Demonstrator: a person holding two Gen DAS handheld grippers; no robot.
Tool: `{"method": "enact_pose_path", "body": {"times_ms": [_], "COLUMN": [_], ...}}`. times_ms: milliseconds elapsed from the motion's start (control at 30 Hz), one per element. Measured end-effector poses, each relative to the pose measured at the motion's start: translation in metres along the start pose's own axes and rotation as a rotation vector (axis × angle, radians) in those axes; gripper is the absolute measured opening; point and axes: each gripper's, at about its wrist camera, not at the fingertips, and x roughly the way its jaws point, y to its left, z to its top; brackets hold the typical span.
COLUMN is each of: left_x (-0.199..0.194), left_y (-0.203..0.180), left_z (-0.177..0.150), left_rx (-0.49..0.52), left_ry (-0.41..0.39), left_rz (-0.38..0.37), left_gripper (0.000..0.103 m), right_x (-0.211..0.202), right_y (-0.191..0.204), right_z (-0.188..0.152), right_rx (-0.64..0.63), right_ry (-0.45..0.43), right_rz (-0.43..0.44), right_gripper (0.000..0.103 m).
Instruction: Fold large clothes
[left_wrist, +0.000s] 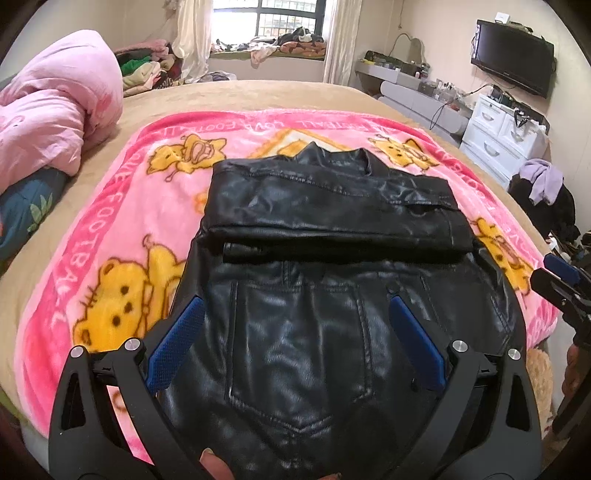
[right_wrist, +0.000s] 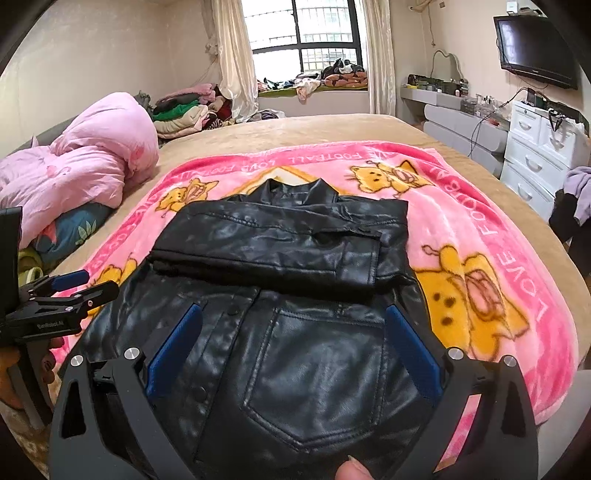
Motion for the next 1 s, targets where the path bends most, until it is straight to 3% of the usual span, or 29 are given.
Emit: {"method": "enact_pose_path", "body": {"times_ms": [700, 1000], "left_x": [0.000, -0.001], "left_y": [0.020, 0.062], "left_z": [-0.033, -0.049], "left_rx": [-0.032, -0.113], "left_ry": [0.077, 0.146], "left_rz": [0.037, 0.023], "left_gripper": [0.094, 0.094], "right_x": [-0.002, -0.008], "right_y": [-0.018, -0.037], "right_z": [-0.039, -0.064], "right_rx": [-0.006, 0.001], "right_ry": [0.081, 0.119], "right_rz": [-0.012, -0.054], "right_gripper": [0.098, 0.098]}}
